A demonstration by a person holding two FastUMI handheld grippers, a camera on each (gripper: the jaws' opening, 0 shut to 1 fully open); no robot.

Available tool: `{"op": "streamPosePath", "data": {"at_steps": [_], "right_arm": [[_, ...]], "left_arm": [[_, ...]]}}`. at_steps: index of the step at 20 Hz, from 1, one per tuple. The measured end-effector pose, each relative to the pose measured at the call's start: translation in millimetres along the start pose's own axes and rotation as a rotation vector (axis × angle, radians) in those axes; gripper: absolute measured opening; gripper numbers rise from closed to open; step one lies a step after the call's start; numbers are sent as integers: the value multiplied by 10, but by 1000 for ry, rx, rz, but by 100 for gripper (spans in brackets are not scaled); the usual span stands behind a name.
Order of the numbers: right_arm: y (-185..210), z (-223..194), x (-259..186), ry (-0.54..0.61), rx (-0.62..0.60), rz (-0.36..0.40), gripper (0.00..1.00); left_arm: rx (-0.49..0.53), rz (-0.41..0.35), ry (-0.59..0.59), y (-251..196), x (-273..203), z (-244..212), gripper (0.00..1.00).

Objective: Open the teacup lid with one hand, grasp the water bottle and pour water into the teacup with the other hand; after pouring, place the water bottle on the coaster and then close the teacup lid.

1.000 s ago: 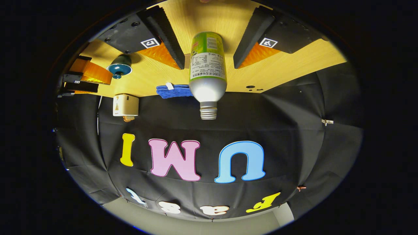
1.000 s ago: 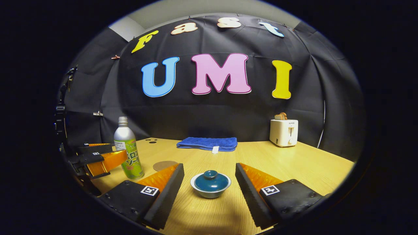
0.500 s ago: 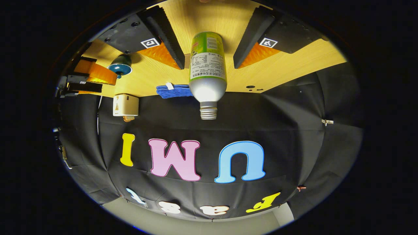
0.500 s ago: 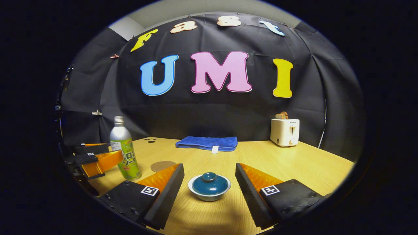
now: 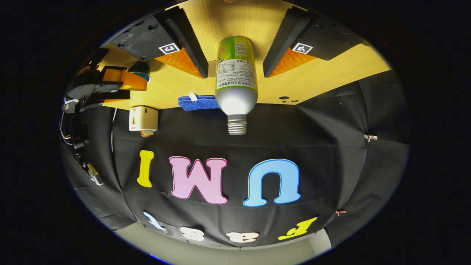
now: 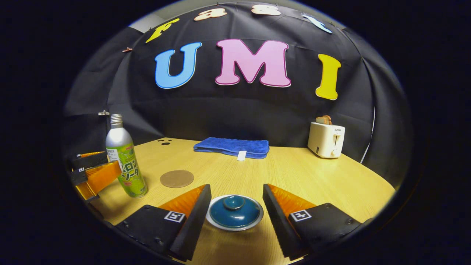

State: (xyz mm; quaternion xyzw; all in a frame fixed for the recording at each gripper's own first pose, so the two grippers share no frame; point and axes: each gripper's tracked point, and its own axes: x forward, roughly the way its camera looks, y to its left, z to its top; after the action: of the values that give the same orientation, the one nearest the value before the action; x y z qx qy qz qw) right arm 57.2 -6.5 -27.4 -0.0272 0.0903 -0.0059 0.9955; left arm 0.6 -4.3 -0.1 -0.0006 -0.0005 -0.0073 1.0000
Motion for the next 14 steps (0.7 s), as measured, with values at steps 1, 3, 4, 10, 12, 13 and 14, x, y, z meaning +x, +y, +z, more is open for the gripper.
{"op": "streamPosePath", "data": {"at_steps": [1, 3, 4, 10, 12, 13, 14], "right_arm": [[15, -22, 16, 16, -3, 2, 79], [47, -85, 64, 55, -13, 13, 71], [52, -115, 82, 72, -19, 16, 69], [44, -65, 34, 52, -29, 10, 34], [66, -78, 34, 54, -22, 18, 32], [68, -48, -3, 43, -19, 26, 29], [67, -27, 8, 27, -15, 34, 28]], "left_arm": [[0, -3, 0, -7, -1, -3, 95], [0, -6, 0, -10, -1, -2, 95], [1, -6, 0, -10, 2, -2, 95], [0, -7, 0, -9, 5, -3, 95], [0, -7, 0, -11, 1, -4, 95], [0, -7, 0, -10, 1, -12, 95], [1, -7, 0, -6, -1, -4, 95]]}}
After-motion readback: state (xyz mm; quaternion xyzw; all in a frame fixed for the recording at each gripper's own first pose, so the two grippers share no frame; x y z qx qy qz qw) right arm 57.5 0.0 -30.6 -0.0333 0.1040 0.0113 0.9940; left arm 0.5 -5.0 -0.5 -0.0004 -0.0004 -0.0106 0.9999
